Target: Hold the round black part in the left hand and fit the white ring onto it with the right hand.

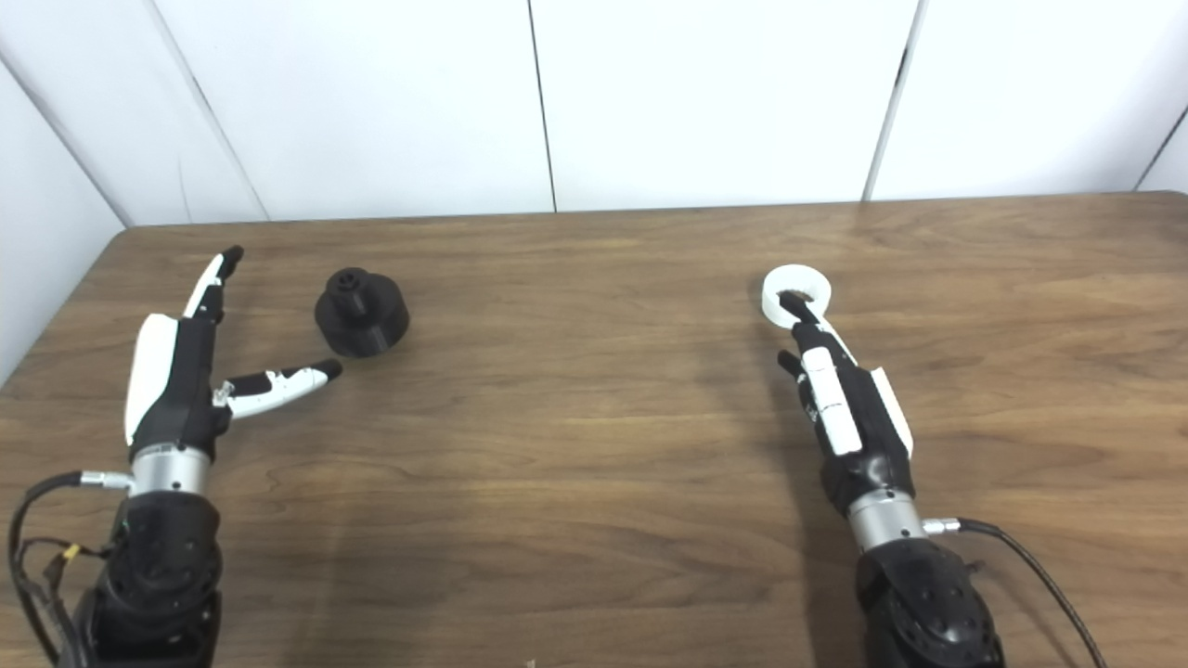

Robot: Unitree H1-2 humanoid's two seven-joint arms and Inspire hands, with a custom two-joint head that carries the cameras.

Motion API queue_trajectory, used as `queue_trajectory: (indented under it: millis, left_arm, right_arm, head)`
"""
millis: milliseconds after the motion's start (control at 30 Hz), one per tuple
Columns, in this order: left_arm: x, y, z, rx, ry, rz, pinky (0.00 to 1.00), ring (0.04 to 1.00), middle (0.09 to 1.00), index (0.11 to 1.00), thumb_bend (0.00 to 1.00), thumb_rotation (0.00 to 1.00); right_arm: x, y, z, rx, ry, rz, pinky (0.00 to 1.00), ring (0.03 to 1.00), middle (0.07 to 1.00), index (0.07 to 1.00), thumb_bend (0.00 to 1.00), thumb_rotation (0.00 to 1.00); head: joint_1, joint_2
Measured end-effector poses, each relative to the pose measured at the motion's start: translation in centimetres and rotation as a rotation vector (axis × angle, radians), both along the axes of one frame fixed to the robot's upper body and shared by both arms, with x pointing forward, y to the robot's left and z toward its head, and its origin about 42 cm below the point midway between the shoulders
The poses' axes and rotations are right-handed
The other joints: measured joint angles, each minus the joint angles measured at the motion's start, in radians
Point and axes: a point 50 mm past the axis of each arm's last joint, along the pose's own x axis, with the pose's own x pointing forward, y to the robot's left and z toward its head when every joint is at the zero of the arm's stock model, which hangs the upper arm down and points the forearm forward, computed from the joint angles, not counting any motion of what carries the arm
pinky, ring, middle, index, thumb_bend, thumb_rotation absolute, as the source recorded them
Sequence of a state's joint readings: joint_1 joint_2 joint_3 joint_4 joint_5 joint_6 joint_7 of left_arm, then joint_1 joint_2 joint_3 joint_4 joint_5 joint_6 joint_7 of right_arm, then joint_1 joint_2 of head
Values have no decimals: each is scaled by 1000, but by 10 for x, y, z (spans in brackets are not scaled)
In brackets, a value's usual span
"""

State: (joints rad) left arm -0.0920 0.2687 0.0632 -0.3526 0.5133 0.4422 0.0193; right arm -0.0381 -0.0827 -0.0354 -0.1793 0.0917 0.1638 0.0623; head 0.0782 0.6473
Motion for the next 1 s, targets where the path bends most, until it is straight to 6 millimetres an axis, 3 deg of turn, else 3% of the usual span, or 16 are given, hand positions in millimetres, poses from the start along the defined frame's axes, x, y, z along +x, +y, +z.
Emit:
queue_trajectory:
  millis: [167,300,467,567,1000]
  left_arm:
    - [6,5,5,29,23,-16,912,976,965,921,891,141]
    - [10,11,-2,37,65,-14,927,990,954,908,895,117]
    - [18,17,-3,68,106,-38,926,984,951,882,892,141]
    - [27,22,-3,85,131,-52,946,994,959,872,892,204]
    - [47,32,-5,137,291,-115,867,959,930,851,907,242]
  right_arm:
    - [0,-1,0,-4,0,-1,927,1000,980,905,552,899]
    - [0,-1,0,-5,0,-1,923,997,976,902,567,892]
    - [0,-2,0,-9,0,-3,900,987,970,896,570,889]
    - [0,-2,0,-10,0,-3,909,993,975,898,561,884]
    - [0,-3,0,-24,0,-17,867,971,956,889,547,901]
  head:
    - [9,2]
    - [14,2]
    - [14,5]
    - [15,8]
    - [17,8]
